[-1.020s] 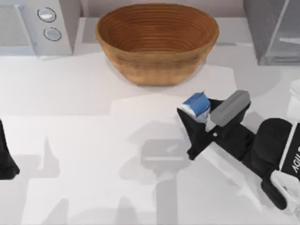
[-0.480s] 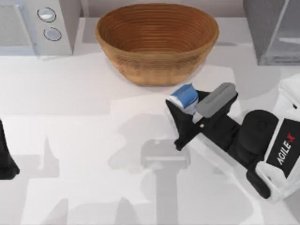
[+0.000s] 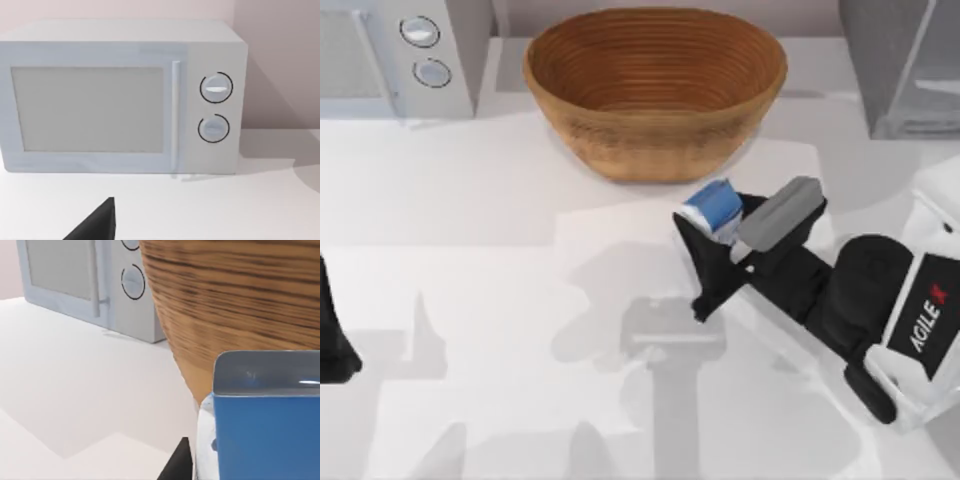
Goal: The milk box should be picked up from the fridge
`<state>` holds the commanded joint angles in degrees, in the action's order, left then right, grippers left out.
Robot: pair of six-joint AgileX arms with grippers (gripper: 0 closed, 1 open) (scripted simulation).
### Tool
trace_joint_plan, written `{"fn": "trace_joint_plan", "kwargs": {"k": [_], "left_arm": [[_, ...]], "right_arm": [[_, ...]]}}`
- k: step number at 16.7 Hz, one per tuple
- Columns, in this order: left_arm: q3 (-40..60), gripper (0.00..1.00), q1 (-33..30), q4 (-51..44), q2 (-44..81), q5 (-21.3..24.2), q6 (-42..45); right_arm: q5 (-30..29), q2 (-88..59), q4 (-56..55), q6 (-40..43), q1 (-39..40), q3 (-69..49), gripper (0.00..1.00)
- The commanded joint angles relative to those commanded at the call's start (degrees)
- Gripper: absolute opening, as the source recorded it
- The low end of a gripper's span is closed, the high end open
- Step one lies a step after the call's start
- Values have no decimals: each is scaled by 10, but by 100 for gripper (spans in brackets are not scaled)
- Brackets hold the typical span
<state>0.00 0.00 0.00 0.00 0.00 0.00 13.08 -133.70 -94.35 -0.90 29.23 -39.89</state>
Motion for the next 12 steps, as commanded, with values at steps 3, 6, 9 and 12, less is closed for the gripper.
{"fn": "trace_joint_plan", "kwargs": {"k": [3, 6, 9, 12], "left_arm": [[0, 100, 0, 0, 0, 0, 0], [0, 100, 0, 0, 0, 0, 0], [0, 100, 0, 0, 0, 0, 0], [0, 100, 0, 0, 0, 0, 0]], "right_arm": [[0, 0, 0, 0, 0, 0, 75], [0, 0, 0, 0, 0, 0, 98], [0, 0, 0, 0, 0, 0, 100], [0, 0, 0, 0, 0, 0, 100]]}}
